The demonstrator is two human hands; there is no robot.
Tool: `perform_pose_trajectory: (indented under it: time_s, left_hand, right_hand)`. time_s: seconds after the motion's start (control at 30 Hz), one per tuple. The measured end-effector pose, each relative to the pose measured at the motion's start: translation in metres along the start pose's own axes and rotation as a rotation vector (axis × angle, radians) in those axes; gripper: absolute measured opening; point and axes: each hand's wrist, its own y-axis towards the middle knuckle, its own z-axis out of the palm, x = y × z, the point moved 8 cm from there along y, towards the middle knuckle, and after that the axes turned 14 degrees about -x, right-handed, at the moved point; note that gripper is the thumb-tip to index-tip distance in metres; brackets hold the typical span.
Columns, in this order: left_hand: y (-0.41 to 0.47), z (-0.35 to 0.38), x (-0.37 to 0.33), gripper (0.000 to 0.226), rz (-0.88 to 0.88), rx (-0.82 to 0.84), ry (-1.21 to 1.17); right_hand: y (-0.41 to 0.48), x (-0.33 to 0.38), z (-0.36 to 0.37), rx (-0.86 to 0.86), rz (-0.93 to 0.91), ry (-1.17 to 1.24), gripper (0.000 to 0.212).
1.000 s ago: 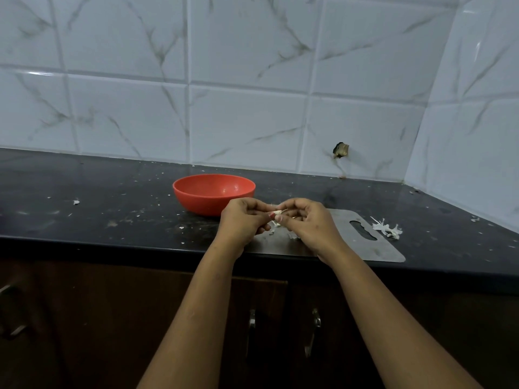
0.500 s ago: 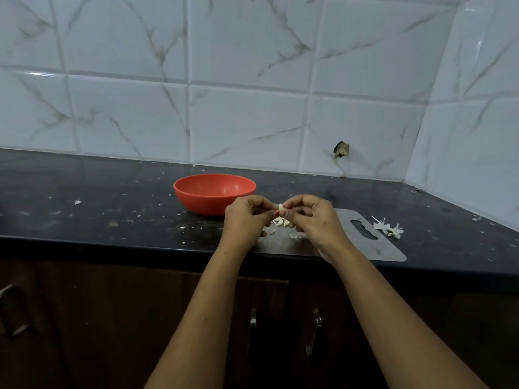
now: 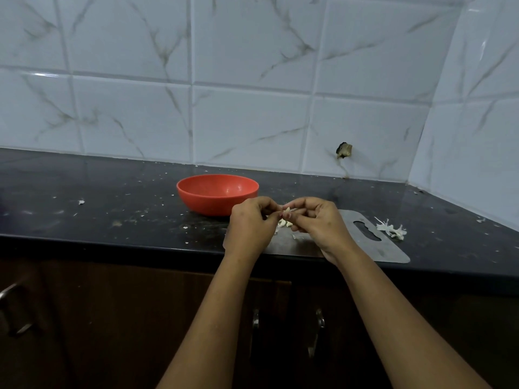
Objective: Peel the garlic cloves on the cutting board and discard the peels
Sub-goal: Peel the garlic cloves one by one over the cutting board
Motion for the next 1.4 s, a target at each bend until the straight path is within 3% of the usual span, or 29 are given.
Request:
perform_pose_trajectory:
  time_s: [0.43, 1.4]
  left_hand:
    - [-0.001, 0.002, -0.010, 0.005, 0.068, 0.037, -0.092]
    - [-0.013, 0.002, -0.022, 0.024, 0.254, -0.049, 0.108]
  right_hand:
    - [0.003, -0.004, -0.003, -0.030, 0.064, 0.105, 0.012]
    - [0.001, -0.004, 0.003, 0.017, 0.067, 0.007, 0.020]
